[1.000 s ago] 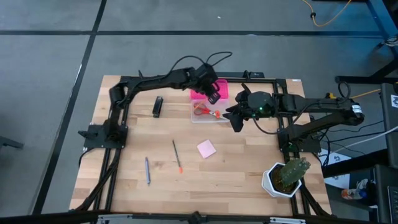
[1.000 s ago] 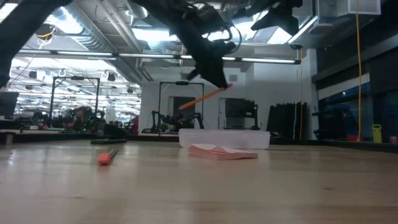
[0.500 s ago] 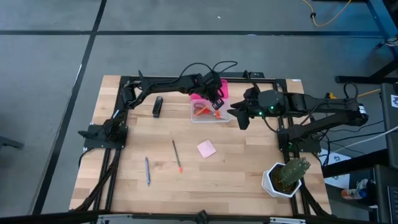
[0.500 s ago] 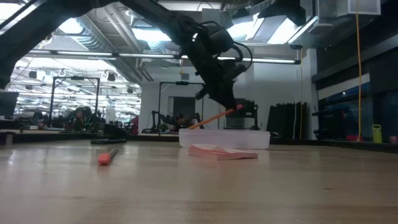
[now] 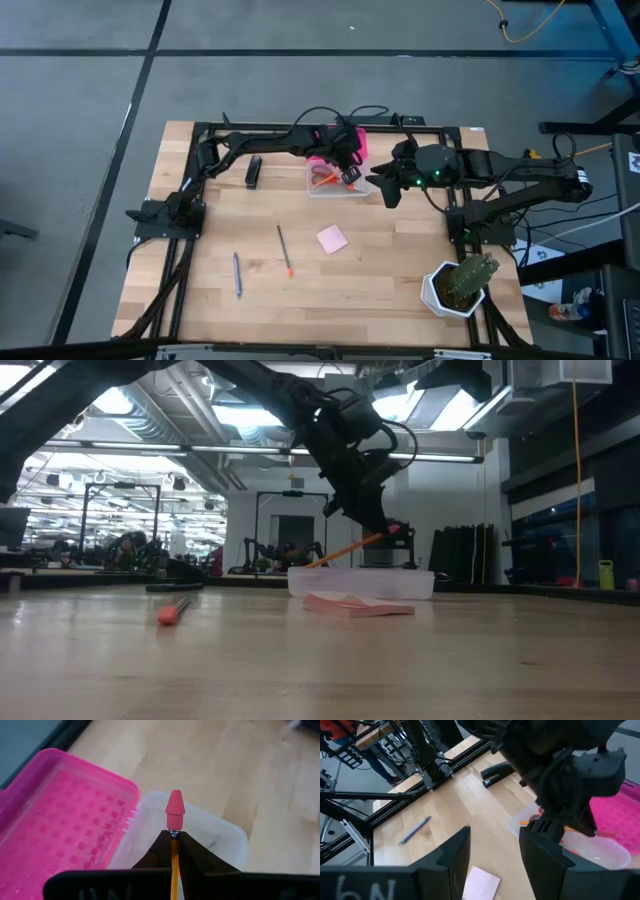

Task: Pack school essentials
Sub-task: Put the yellow pencil into the supply box, then put the gray pen into the supply box

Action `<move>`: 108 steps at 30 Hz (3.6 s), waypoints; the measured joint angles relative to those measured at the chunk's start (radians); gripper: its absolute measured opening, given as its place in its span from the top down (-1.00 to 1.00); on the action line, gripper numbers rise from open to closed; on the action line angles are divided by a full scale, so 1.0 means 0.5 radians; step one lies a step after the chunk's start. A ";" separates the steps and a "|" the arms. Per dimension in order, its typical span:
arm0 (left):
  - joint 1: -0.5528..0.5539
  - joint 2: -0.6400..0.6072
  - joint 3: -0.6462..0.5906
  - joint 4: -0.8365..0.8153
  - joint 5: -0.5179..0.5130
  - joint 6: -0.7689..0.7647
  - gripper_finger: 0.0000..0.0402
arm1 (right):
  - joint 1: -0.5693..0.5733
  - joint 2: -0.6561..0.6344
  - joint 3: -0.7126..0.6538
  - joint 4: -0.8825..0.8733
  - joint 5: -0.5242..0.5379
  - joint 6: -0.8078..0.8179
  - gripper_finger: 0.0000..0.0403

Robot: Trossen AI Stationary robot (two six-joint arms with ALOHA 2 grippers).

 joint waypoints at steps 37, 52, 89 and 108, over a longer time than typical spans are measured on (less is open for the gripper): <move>-0.069 -0.373 0.004 -0.706 0.032 0.159 0.61 | -0.001 0.000 0.000 -0.031 -0.021 0.018 0.16; -0.427 -0.443 -0.027 -2.128 -0.093 -0.052 0.61 | -0.001 0.001 0.000 -0.053 -0.134 -0.041 0.16; -2.251 -1.113 -1.337 -1.144 -0.195 -4.232 0.61 | -0.001 0.001 0.000 -0.246 -0.441 -0.303 0.16; -2.160 -1.118 -1.478 -1.099 -0.175 -4.241 0.43 | -0.001 0.001 0.000 -0.246 -0.446 -0.299 0.16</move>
